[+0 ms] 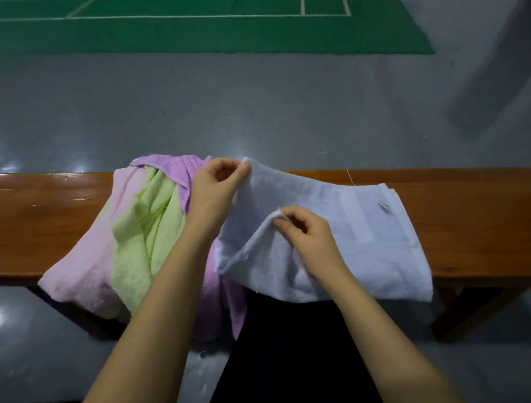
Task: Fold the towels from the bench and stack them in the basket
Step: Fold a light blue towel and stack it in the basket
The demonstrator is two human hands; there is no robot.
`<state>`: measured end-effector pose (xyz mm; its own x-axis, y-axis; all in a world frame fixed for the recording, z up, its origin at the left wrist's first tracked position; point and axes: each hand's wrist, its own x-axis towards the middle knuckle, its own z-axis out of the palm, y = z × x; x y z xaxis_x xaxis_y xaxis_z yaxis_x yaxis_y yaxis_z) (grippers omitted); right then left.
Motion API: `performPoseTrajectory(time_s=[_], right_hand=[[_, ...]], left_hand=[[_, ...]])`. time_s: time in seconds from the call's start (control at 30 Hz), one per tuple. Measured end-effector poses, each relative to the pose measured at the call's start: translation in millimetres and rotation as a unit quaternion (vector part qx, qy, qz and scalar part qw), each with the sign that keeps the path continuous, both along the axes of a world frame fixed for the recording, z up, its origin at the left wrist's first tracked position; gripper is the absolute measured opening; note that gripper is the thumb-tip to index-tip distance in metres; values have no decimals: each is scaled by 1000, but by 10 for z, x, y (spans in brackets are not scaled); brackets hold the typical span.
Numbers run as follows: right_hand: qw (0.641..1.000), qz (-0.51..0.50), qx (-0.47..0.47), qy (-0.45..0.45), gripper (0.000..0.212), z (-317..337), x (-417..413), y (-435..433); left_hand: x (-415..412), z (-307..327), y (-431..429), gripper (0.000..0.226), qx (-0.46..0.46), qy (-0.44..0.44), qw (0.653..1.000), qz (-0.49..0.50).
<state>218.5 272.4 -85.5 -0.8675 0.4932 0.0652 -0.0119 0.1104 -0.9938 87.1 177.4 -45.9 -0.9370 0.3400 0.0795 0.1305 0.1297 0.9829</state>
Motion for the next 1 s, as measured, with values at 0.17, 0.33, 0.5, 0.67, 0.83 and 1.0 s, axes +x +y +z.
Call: performPoseTrajectory(time_s=[0.17, 0.33, 0.5, 0.67, 0.83, 1.0], right_hand=[[997, -50, 20, 59, 19, 395, 287, 63], [995, -28, 69, 63, 23, 485, 407, 49], [994, -37, 83, 66, 15, 498, 470, 50], [996, -50, 49, 61, 28, 498, 511, 71], [994, -38, 96, 36, 11, 524, 538, 89], [992, -95, 77, 36, 10, 506, 561, 200]], left_hand=[[486, 149, -72, 12, 3, 45, 997, -63], [845, 272, -113, 14, -12, 111, 988, -104], [958, 319, -129, 20, -22, 150, 980, -128], [1046, 328, -128, 29, -32, 171, 975, -140], [1055, 221, -154, 20, -65, 222, 963, -141], [1038, -125, -367, 39, -164, 219, 947, -166]])
